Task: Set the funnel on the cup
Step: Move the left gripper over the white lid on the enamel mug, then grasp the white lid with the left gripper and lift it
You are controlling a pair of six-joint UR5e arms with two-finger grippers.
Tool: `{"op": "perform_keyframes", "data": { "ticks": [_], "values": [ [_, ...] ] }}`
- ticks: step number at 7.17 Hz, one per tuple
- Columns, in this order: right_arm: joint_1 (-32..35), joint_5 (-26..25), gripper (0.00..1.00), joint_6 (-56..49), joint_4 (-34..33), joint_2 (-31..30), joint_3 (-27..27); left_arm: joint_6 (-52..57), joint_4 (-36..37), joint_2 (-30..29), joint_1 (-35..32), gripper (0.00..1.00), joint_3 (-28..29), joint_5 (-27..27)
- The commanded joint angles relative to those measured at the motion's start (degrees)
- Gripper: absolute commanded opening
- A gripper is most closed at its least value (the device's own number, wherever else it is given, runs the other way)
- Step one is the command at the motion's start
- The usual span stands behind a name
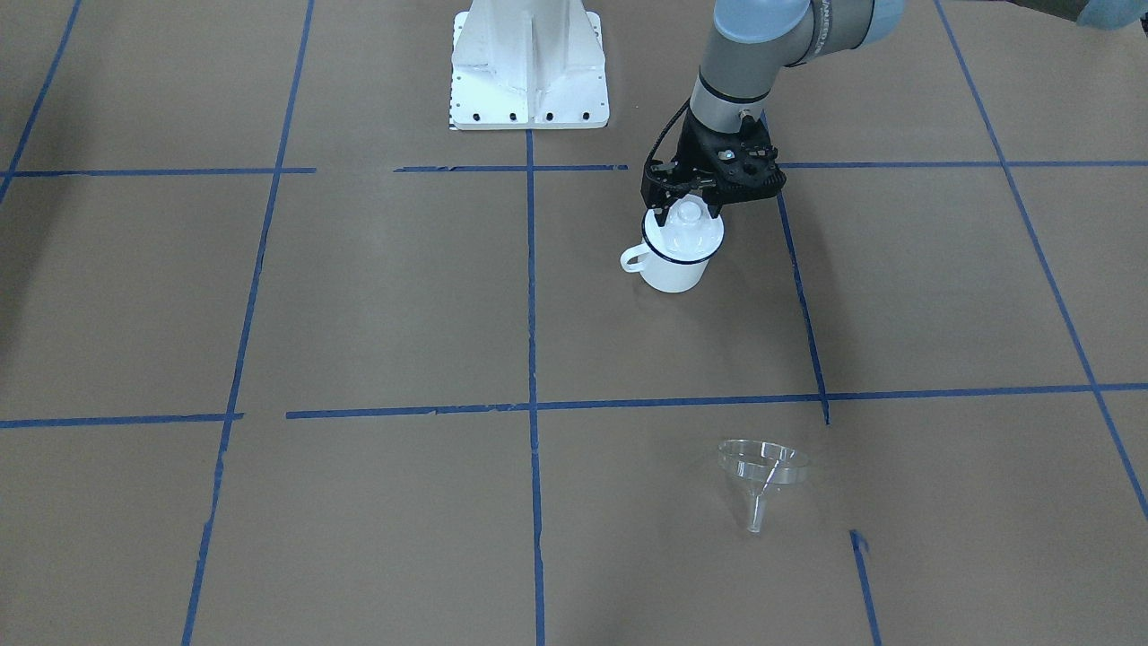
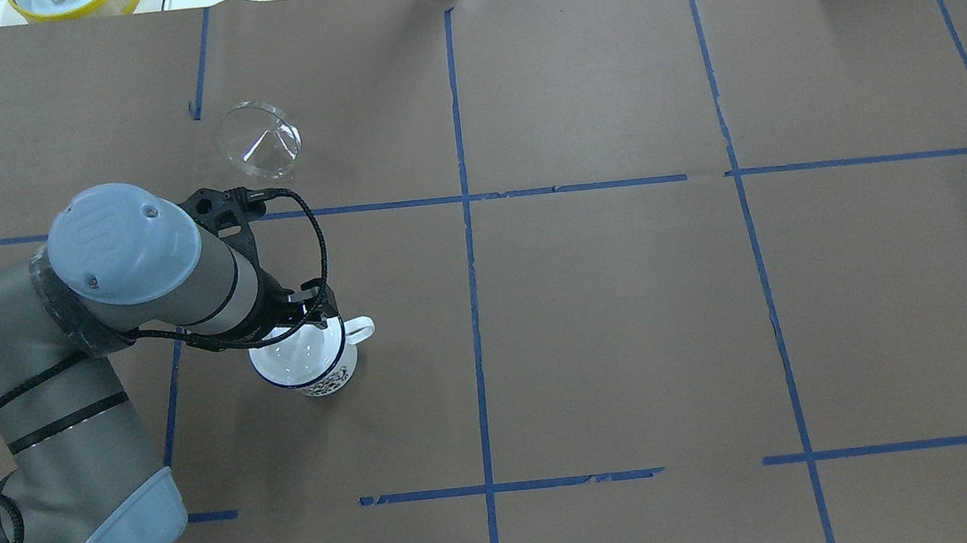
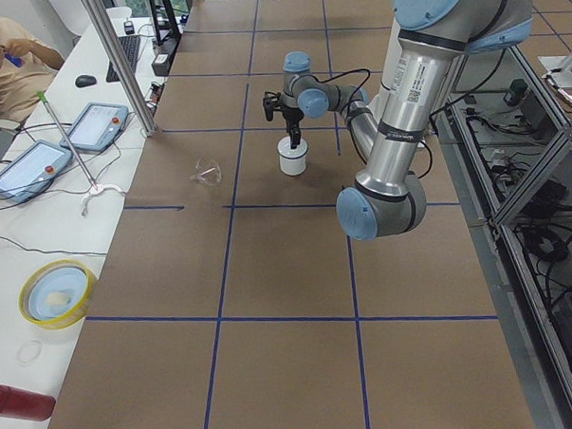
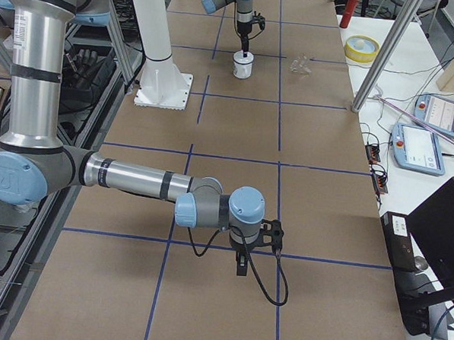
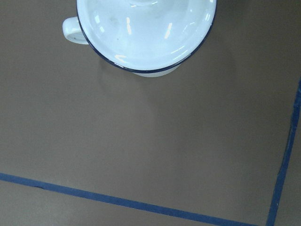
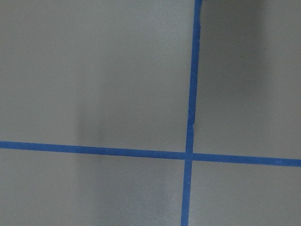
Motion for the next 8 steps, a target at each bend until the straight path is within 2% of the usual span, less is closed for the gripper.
{"op": "perform_keyframes", "data": {
  "ticks": [1, 2, 4, 6, 7, 8],
  "values": [
    [0.0, 0.0, 1.0, 0.0, 0.0, 0.0, 0.0, 0.09, 0.12, -0.07, -0.06, 0.08, -0.28, 0.0],
    [0.0, 0.0, 1.0, 0.0, 0.0, 0.0, 0.0, 0.0, 0.12, -0.15, -0.15, 0.0, -0.54, 0.0],
    [0.0, 0.0, 1.0, 0.0, 0.0, 0.0, 0.0, 0.44, 0.99, 0.02, -1.02, 0.0, -2.46, 0.0],
    [0.0, 0.0, 1.0, 0.0, 0.0, 0.0, 0.0, 2.62, 8.26, 0.02, -2.6, 0.0, -9.64, -0.09],
    [0.0, 0.0, 1.0, 0.0, 0.0, 0.0, 0.0, 6.73, 9.08, 1.94, -4.09, 0.0, -13.07, -0.09],
    [0.0, 0.0, 1.0, 0.0, 0.0, 0.0, 0.0, 9.03, 7.78, 7.78, -4.1, 0.0, -14.76, -0.09]
  ]
}}
